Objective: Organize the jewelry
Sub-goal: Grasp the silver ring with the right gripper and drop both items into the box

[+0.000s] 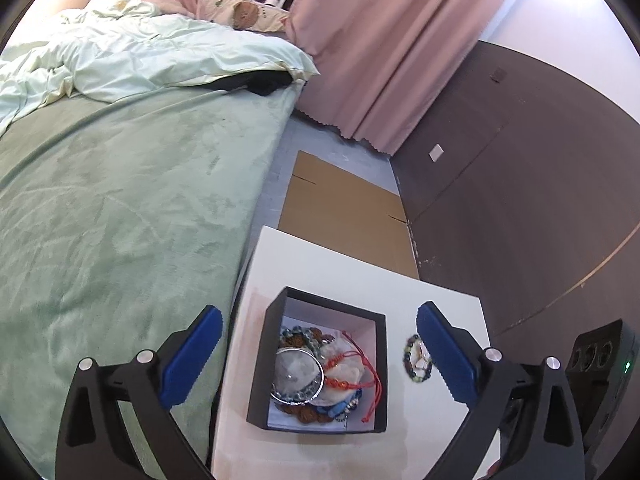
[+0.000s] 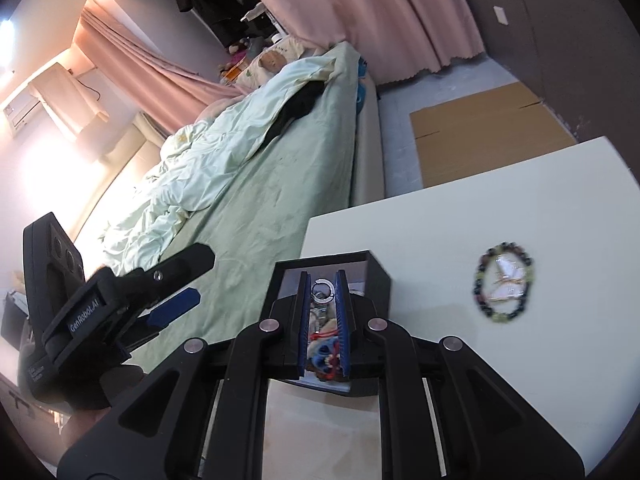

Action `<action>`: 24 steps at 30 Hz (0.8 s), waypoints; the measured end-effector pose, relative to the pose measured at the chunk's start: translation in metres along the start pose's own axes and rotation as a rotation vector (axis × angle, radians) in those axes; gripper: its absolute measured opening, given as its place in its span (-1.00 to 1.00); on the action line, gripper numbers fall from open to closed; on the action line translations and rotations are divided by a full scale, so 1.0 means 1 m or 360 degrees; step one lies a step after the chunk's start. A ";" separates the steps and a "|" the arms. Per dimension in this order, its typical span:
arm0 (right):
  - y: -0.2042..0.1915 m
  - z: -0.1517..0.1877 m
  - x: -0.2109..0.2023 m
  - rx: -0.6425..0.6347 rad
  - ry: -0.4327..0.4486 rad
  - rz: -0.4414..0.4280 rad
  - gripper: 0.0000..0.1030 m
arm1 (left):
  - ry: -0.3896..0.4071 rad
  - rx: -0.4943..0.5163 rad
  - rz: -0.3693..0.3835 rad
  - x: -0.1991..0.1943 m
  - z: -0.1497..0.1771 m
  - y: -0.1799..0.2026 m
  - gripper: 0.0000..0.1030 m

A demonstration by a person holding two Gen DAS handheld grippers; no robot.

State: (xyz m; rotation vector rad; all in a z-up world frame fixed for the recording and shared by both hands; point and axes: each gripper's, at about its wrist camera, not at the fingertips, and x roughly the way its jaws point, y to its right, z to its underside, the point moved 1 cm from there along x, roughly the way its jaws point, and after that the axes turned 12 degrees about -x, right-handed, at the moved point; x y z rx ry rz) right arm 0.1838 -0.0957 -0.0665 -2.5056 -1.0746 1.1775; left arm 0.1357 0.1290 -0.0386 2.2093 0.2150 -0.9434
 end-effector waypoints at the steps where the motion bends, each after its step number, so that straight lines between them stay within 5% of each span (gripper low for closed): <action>1: -0.001 0.000 0.003 0.0002 -0.0005 -0.0012 -0.75 | -0.0002 -0.0016 -0.0004 0.001 -0.002 -0.002 0.83; 11: -0.001 -0.006 0.024 0.0041 0.0003 -0.0134 -0.70 | -0.0026 -0.0066 -0.0023 0.015 -0.010 -0.005 0.83; 14: 0.003 -0.006 0.032 0.0069 -0.0042 -0.0145 -0.17 | -0.0027 -0.0066 -0.0028 0.018 -0.012 -0.005 0.83; 24: 0.033 -0.008 0.010 0.0138 -0.0017 0.0007 0.22 | -0.0046 -0.0055 -0.0032 0.026 -0.010 0.002 0.83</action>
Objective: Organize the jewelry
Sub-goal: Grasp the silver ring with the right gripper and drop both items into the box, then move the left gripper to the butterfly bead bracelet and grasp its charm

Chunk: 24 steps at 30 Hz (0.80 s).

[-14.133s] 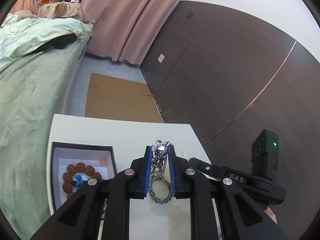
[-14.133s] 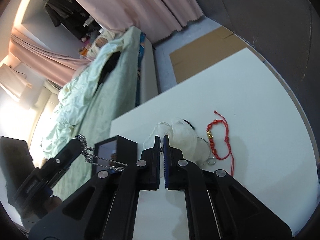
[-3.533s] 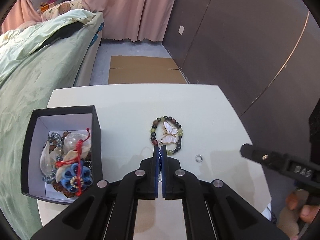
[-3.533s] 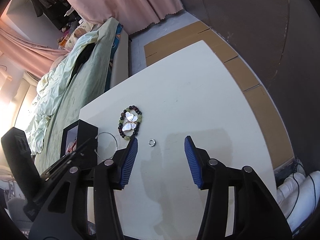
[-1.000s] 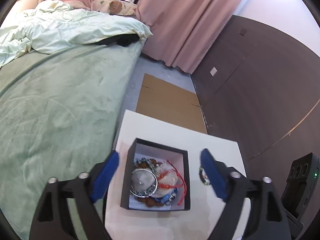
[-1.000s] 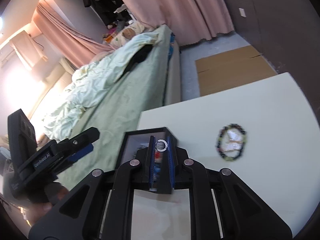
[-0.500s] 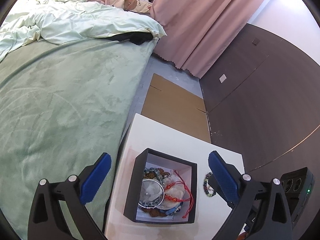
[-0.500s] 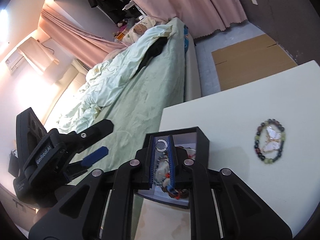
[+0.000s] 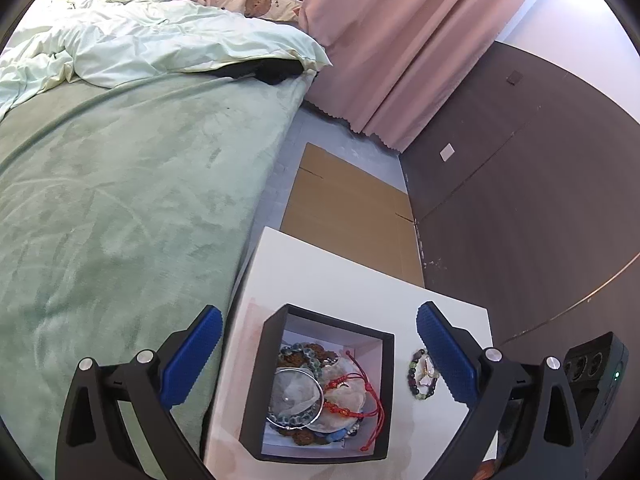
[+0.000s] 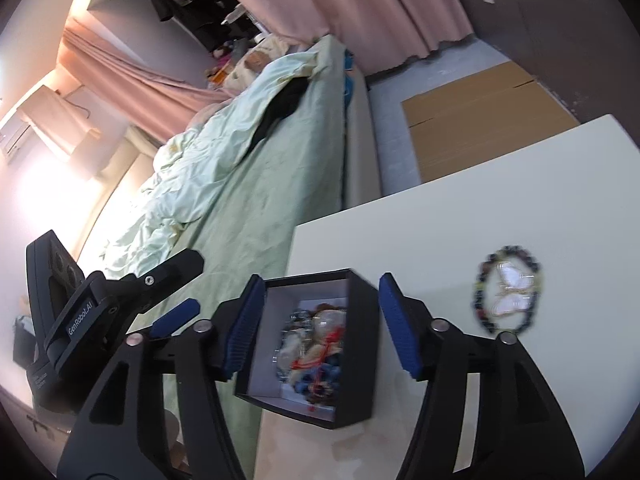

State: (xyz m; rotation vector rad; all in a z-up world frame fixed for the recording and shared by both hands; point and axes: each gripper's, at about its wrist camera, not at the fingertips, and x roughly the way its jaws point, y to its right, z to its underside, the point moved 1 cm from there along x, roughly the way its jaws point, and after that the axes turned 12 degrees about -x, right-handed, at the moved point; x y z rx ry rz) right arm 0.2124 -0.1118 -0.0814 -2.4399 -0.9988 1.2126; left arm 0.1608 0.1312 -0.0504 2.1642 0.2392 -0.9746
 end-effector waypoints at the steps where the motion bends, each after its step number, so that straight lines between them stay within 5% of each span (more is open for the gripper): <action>1: 0.004 -0.001 -0.004 0.0008 0.0001 0.0020 0.25 | -0.0003 0.0008 0.0001 0.000 0.002 0.002 0.83; 24: 0.085 0.025 -0.082 0.0246 -0.0037 0.0310 0.28 | -0.0114 0.0375 0.0088 0.014 0.085 0.071 0.80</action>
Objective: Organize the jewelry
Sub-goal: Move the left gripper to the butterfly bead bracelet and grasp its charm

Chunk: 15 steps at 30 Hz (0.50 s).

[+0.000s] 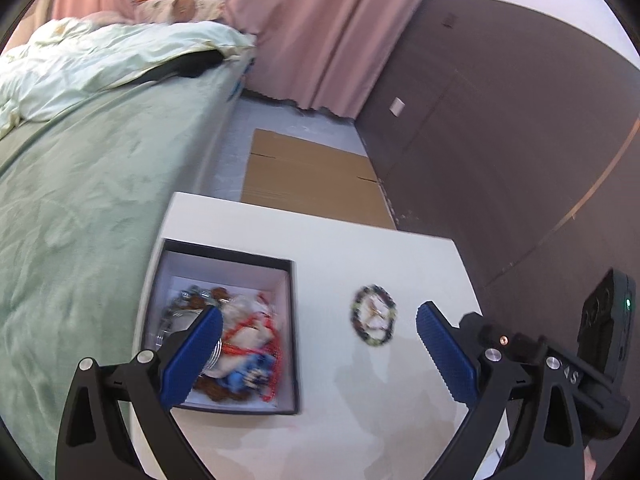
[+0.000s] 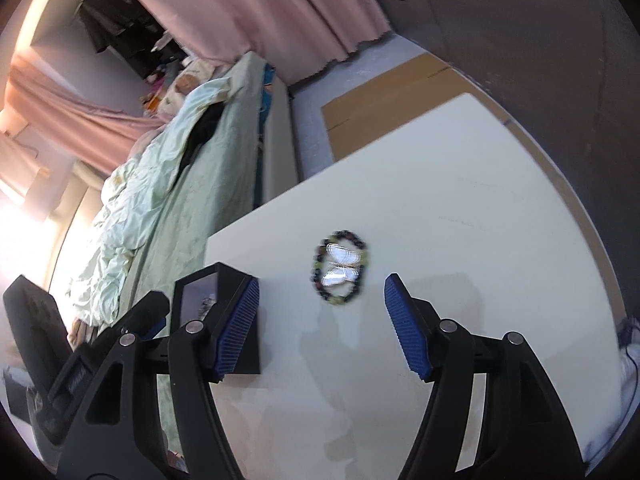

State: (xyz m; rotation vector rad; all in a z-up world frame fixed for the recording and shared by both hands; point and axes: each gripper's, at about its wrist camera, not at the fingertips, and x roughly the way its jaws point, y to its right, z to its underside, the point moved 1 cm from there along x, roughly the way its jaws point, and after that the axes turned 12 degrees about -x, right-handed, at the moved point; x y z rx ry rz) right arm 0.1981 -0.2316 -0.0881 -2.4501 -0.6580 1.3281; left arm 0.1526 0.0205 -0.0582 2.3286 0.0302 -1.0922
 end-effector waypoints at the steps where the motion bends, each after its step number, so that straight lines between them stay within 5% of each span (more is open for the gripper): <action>1: 0.004 0.001 -0.002 0.0014 -0.0003 0.0016 0.28 | -0.0007 0.0015 0.0005 0.002 0.002 0.003 0.74; 15: 0.047 0.001 -0.026 0.0204 0.0008 0.0015 0.28 | -0.0190 0.0237 0.0042 0.049 0.040 0.047 0.08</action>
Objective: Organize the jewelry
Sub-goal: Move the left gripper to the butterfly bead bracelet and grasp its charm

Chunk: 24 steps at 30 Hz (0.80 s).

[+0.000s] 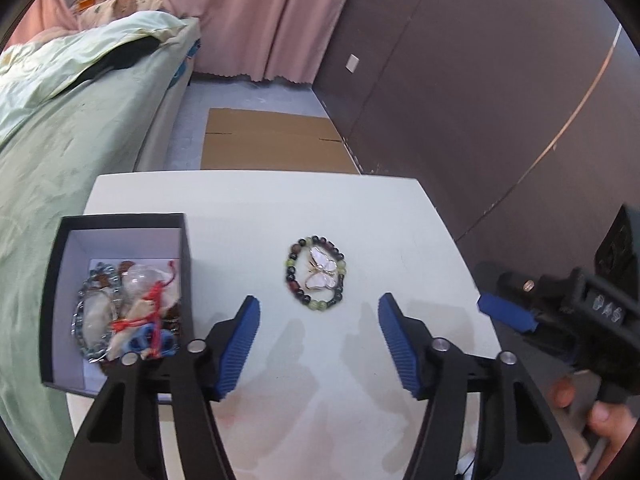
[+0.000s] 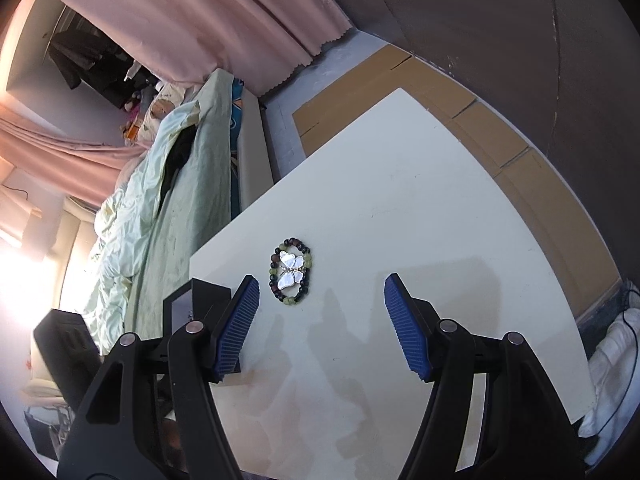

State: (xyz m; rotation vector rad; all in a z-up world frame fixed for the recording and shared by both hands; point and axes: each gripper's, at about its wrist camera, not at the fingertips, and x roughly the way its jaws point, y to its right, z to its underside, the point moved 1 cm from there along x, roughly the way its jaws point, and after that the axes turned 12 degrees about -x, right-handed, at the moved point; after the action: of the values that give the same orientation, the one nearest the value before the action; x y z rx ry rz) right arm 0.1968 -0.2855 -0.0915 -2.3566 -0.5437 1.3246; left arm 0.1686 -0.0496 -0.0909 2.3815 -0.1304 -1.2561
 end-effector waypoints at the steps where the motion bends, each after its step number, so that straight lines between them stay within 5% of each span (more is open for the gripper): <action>1: 0.000 0.000 -0.001 0.0000 0.0003 -0.0002 0.28 | 0.0002 0.0026 -0.0017 0.004 0.001 0.003 0.02; 18: 0.005 -0.012 0.008 -0.0008 -0.0034 -0.0012 0.28 | -0.0035 0.0112 -0.0071 0.059 -0.006 0.012 -0.60; 24: 0.009 -0.017 0.012 0.0012 -0.0028 -0.0019 0.28 | -0.0041 0.0122 -0.0093 0.072 -0.011 0.011 -0.65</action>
State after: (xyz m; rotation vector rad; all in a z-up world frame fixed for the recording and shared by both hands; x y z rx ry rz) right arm 0.2187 -0.2891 -0.0966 -2.3340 -0.5560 1.3408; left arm 0.2211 -0.0758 -0.1361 2.4511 -0.1195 -1.3318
